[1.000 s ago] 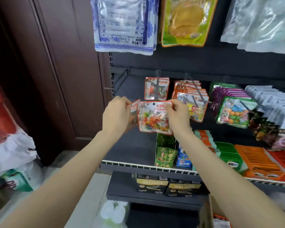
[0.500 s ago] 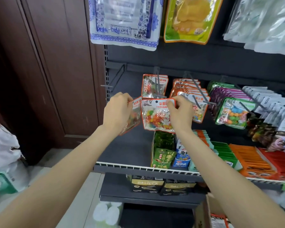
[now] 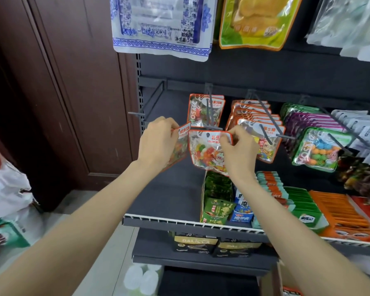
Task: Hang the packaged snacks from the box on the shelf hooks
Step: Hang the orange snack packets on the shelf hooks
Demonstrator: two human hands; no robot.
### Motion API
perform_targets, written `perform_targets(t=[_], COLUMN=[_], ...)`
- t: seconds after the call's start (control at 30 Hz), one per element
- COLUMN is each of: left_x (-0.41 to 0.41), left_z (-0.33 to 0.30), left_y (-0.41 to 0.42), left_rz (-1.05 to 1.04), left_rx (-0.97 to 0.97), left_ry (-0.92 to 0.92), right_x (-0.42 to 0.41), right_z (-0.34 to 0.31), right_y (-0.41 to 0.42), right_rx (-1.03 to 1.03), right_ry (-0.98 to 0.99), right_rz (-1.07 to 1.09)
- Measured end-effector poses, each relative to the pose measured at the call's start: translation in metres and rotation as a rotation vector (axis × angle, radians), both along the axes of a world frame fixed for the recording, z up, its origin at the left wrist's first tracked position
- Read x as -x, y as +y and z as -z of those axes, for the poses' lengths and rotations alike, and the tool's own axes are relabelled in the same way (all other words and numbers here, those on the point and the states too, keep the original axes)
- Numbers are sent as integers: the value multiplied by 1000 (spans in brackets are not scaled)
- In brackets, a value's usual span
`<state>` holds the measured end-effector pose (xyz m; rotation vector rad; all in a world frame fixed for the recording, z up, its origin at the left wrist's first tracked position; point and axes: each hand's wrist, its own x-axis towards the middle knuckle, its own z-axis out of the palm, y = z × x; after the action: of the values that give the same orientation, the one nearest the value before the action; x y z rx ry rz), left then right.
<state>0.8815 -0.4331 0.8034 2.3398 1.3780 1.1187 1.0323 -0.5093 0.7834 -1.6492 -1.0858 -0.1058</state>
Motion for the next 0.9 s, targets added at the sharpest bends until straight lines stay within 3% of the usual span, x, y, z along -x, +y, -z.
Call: perform_targets(t=[0.3, 0.43, 0.6, 0.77, 0.9], left_x=[-16, -22, -27, -27, -19], left_z=[1, 4, 6, 9, 8], left_y=[17, 26, 36, 37, 32], left_rz=[-24, -48, -33, 5, 97], left_rx=[44, 73, 61, 69, 125], left_ry=[2, 23, 22, 76, 103], right_x=[-24, -41, -57, -65, -58], right_z=[-14, -25, -44, -39, -35], right_y=[53, 92, 130, 144, 109], right_rx=[110, 318, 521, 583, 419], right_ry=[-161, -441, -587, -550, -385], right_rz=[62, 115, 132, 96, 56])
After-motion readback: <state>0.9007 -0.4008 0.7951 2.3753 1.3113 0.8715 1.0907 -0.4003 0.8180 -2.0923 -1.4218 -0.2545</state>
